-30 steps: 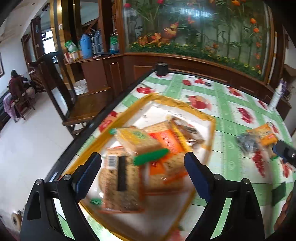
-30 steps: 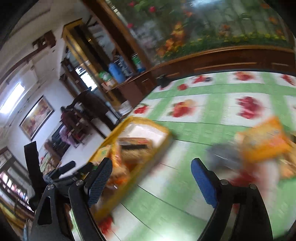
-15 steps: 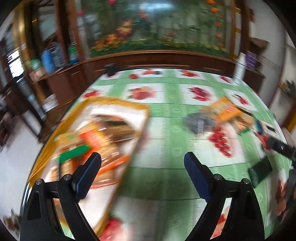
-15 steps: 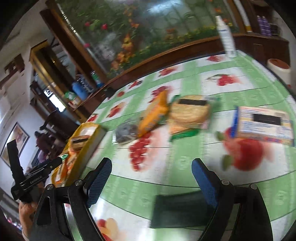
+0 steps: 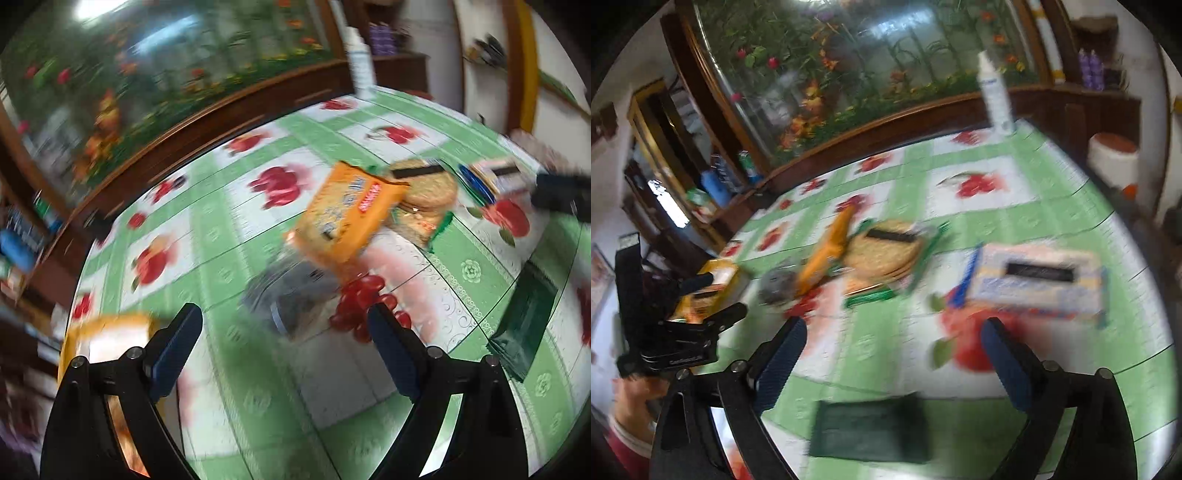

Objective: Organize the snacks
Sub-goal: 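Grasp the bag of red dates with the left tool while the right tool grasps the boxed snack, then lift the held items and carry them toward the white tray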

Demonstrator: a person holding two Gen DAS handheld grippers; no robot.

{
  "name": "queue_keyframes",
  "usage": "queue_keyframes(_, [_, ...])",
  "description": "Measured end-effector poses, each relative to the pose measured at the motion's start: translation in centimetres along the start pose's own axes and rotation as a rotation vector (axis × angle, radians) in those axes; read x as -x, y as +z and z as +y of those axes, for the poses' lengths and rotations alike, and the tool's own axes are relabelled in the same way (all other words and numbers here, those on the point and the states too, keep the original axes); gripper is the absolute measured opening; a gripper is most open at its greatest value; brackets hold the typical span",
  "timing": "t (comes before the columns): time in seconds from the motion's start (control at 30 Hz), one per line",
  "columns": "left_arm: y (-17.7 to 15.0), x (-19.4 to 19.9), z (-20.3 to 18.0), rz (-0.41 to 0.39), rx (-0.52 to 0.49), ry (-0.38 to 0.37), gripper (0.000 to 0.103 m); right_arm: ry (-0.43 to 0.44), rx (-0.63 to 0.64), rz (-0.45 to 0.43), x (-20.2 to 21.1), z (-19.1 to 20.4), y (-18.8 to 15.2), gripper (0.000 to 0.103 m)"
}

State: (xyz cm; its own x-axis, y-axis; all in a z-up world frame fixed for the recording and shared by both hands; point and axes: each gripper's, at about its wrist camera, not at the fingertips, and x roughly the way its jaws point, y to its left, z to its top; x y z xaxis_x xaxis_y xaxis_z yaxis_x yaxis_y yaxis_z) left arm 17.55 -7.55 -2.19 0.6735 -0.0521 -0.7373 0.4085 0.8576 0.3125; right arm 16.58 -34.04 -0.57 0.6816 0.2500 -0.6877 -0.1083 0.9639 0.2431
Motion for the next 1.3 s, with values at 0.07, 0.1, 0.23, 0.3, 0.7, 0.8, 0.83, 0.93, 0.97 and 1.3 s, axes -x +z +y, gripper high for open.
queue_keyframes(0.07, [0.4, -0.7, -0.3, 0.005, -0.037, 0.002, 0.092, -0.082, -0.008, -0.012, 0.0, -1.2, 0.4, 0.1])
queue_keyframes(0.1, [0.7, -1.0, -0.3, 0.004, -0.048, 0.0, 0.092, -0.105, -0.018, -0.013, -0.1, -1.9, 0.7, 0.101])
queue_keyframes(0.23, [1.3, -1.9, 0.1, 0.003, -0.066, -0.016, 0.092, -0.186, -0.05, 0.038, -2.2, -3.8, 1.5, 0.101])
queue_keyframes(0.3, [1.4, -2.5, 0.3, 0.007, -0.075, -0.021, 0.092, -0.212, -0.053, 0.07, -3.3, -4.1, 1.7, 0.101])
queue_keyframes(0.7, [1.8, -4.8, 0.4, 0.034, -0.149, -0.114, 0.092, -0.408, -0.061, 0.117, -5.6, -4.1, 2.8, 0.103])
queue_keyframes(0.8, [2.2, -5.2, 0.8, 0.029, -0.141, -0.112, 0.092, -0.439, -0.035, 0.11, -6.0, -3.7, 3.0, 0.103])
queue_keyframes(0.83, [2.2, -5.3, 1.0, 0.03, -0.136, -0.117, 0.092, -0.443, -0.03, 0.11, -6.1, -3.6, 3.0, 0.103])
queue_keyframes(0.93, [2.5, -6.1, 1.3, 0.052, -0.134, -0.15, 0.092, -0.463, -0.011, 0.11, -6.2, -3.6, 3.0, 0.103])
queue_keyframes(0.97, [2.5, -6.5, 1.2, 0.068, -0.138, -0.159, 0.092, -0.464, -0.013, 0.11, -6.2, -3.7, 3.0, 0.103])
queue_keyframes(1.3, [1.9, -8.3, 3.6, 0.128, 0.153, -0.286, 0.088, -0.497, 0.033, 0.114, -6.7, -3.9, 3.0, 0.103])
